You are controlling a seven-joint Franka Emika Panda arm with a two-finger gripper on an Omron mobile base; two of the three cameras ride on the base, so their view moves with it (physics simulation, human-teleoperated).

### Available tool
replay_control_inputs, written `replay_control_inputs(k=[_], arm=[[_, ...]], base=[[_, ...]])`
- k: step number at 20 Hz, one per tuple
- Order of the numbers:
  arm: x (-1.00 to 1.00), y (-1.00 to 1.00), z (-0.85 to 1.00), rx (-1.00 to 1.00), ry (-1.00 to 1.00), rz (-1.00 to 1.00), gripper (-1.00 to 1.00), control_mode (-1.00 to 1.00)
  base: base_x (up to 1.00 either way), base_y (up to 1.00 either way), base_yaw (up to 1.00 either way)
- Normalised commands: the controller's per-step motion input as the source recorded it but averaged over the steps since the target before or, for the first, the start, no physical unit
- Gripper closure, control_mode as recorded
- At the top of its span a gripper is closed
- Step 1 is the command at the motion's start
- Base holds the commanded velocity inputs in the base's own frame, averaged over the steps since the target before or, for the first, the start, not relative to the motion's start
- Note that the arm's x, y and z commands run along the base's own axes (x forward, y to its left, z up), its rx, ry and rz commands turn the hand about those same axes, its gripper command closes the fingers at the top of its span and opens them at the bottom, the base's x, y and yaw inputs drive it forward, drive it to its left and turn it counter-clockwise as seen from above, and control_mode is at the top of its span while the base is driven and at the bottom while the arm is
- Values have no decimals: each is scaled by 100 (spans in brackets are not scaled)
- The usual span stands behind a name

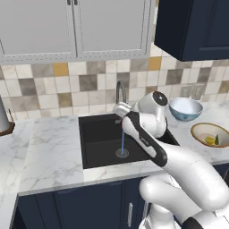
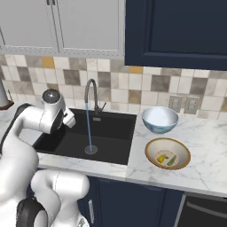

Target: Pick the lemon wedges from the sink and place them in one bowl. Place the apple in the other bowl. Then turn off the sink faucet.

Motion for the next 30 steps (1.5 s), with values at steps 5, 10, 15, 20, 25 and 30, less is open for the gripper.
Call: replay_control_inputs(k=[5, 10, 15, 20, 25, 30], arm=[[-21, -51, 29, -6, 7, -2, 100, -100], [-5, -65, 25, -13, 15, -3, 100, -100], [0, -75, 7, -15, 8, -2, 100, -100], [9, -86, 0, -8, 5, -4, 100, -100], [31, -70, 0, -2, 2, -3, 100, -100], [33, -53, 21, 0, 9, 0, 100, -100]], base=[[0, 0, 0], [0, 0, 0], [0, 0, 0], [0, 0, 0], [0, 0, 0], [0, 0, 0]])
